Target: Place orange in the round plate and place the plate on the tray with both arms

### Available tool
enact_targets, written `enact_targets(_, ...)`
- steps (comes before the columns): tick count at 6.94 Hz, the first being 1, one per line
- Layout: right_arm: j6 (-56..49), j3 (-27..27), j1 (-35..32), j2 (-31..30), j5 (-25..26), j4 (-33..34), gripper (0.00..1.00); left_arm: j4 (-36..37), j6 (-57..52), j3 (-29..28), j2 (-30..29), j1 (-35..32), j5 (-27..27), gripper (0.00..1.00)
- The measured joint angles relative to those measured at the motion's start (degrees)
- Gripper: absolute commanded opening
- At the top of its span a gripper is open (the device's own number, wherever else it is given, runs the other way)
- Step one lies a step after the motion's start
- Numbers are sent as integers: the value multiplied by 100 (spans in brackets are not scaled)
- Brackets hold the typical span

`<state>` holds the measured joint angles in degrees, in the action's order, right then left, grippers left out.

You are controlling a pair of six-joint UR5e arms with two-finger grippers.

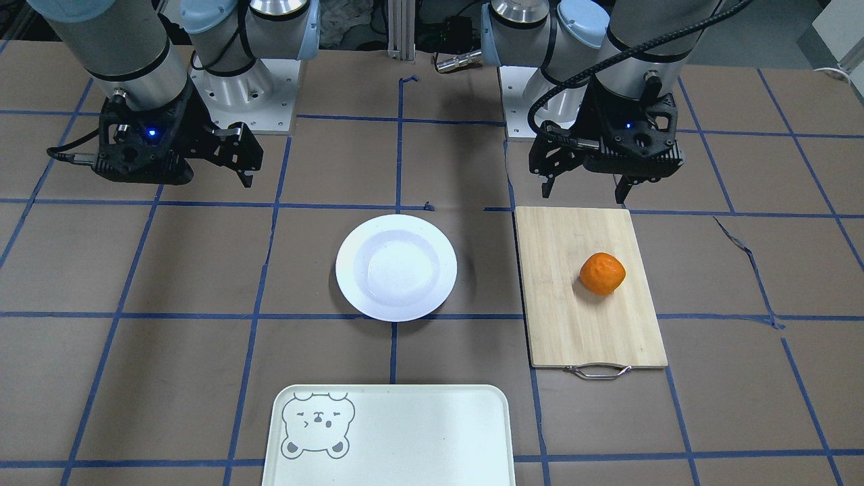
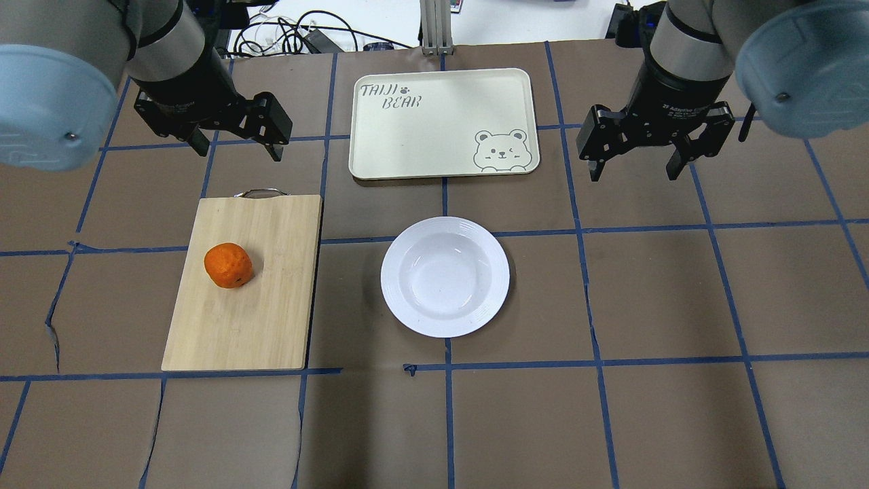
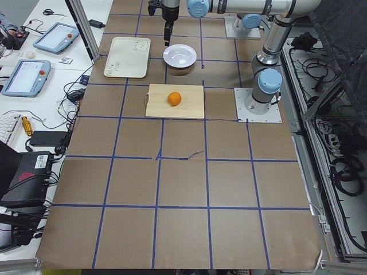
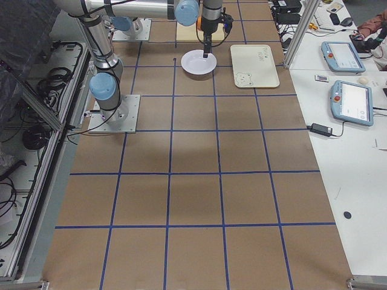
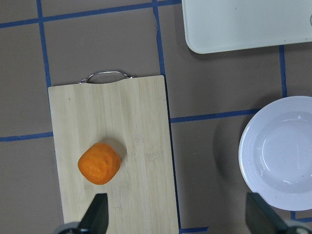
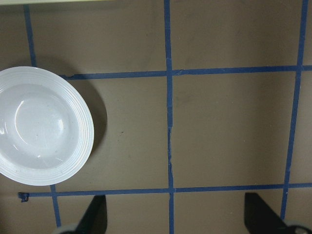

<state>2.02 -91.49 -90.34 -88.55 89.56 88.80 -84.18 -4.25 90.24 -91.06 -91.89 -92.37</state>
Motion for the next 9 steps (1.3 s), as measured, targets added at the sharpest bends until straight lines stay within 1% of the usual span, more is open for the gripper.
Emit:
enact_targets(4,-2,0,-10,-4,3,-19,100,-371,-289,-6,-11,28,1,100)
enact_targets(5,-6,0,-10,-5,3,-16,100,-468,-534,7,-12,71,-88,100)
enact_targets(6,-8,0,-13,-5,6,-23,100,-561,-1034,99,-25,200,-229,100)
enact_targets(8,-9,-4,-10,-3,7,-22,100,-515,-2271,714,-90,756,-354,100)
enact_targets(9,-9,-4,-9,1,3,1,100,-339,-2681,1055,-181,1079,-451,98)
